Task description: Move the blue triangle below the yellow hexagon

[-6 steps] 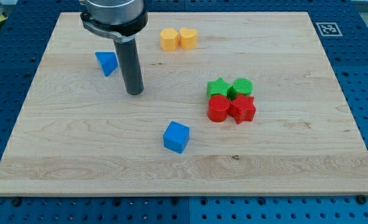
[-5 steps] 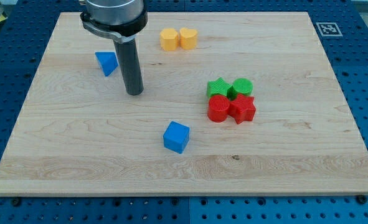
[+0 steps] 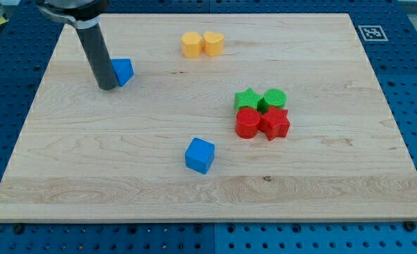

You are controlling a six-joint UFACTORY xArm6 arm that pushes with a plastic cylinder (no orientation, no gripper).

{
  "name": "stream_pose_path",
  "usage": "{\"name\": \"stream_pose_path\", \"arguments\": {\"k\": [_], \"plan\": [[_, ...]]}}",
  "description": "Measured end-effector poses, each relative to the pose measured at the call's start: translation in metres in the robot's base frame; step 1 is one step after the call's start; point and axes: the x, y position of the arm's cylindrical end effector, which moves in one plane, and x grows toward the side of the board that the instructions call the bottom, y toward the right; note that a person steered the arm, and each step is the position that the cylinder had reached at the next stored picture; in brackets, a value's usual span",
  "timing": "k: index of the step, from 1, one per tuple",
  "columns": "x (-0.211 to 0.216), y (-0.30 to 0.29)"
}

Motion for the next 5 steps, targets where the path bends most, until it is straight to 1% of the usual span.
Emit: {"name": "stream_pose_path", "arguments": {"k": [1, 3, 5], "plan": [[-0.024, 0.000], [-0.032, -0.001], [-0.027, 0.054]]}}
